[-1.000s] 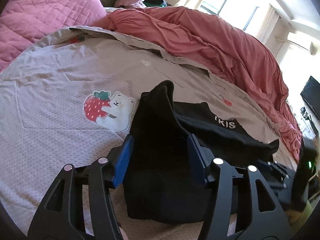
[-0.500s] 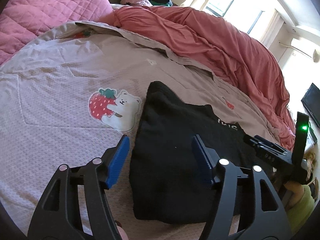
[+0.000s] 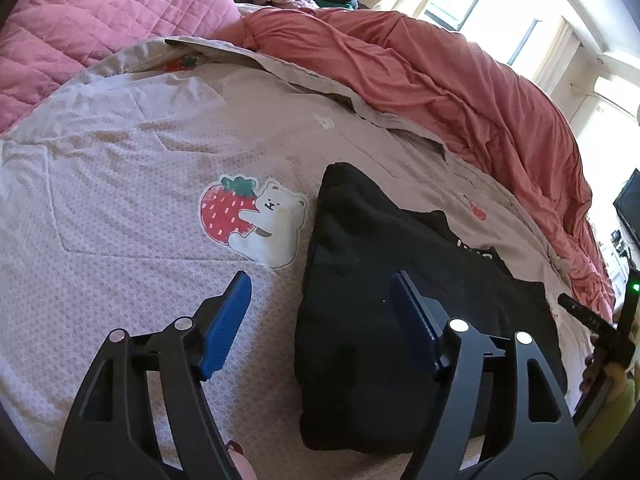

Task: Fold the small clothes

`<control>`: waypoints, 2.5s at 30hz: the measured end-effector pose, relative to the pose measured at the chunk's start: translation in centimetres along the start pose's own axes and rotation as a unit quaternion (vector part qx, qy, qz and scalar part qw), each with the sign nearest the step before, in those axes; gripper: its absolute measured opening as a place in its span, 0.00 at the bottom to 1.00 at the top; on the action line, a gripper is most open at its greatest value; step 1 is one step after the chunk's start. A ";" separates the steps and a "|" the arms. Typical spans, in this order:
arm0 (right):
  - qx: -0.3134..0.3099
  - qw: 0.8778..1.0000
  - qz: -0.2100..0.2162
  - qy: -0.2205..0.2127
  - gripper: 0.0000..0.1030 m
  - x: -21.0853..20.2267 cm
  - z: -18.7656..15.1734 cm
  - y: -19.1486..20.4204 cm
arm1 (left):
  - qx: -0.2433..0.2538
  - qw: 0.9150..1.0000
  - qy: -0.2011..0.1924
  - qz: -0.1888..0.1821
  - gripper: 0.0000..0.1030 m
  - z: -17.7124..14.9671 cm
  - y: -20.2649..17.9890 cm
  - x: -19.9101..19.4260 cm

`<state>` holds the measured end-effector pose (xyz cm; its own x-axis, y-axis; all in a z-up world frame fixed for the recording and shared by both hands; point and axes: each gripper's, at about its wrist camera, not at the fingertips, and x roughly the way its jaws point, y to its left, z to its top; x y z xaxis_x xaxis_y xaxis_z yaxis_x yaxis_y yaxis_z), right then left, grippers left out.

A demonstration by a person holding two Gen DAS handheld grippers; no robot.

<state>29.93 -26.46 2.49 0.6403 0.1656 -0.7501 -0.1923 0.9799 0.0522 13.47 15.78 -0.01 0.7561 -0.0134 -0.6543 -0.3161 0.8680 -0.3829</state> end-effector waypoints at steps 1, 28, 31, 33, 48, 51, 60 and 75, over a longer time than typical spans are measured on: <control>0.006 1.000 0.000 0.006 0.59 0.5 0.2 -0.8 | 0.002 1.000 0.001 0.000 0.63 0.0 0.0 0.1; 0.031 0.997 0.054 0.047 0.13 6.1 1.5 -1.8 | 0.042 0.996 0.077 -0.034 0.23 5.6 -1.7 9.1; 0.023 0.998 0.046 0.039 0.09 5.7 1.5 -1.5 | 0.084 0.995 0.057 -0.025 0.10 5.6 -3.0 8.5; 0.024 0.999 0.042 0.026 0.08 5.1 1.6 -1.5 | 0.093 0.994 0.045 -0.025 0.10 5.8 -3.6 7.9; 0.041 0.998 -0.010 0.039 0.08 6.6 0.8 -2.6 | 0.091 0.994 0.056 -0.012 0.09 6.7 -3.1 10.7; 0.025 0.998 -0.022 0.045 0.08 7.0 0.5 -2.0 | 0.075 0.995 0.065 -0.021 0.12 6.5 -2.2 11.1; 0.001 0.999 -0.024 0.032 0.17 4.9 0.5 -1.4 | 0.094 0.994 0.048 0.000 0.29 6.6 -3.0 8.1; 0.008 1.000 0.025 0.001 0.27 -2.0 -2.1 -0.9 | 0.082 0.997 0.011 0.000 0.56 6.4 -3.5 3.0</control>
<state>27.32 -27.94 2.56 0.6281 0.2148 -0.7479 -0.2125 0.9720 0.1007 20.50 15.85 3.58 0.7431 -0.0223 -0.6688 -0.2167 0.9376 -0.2720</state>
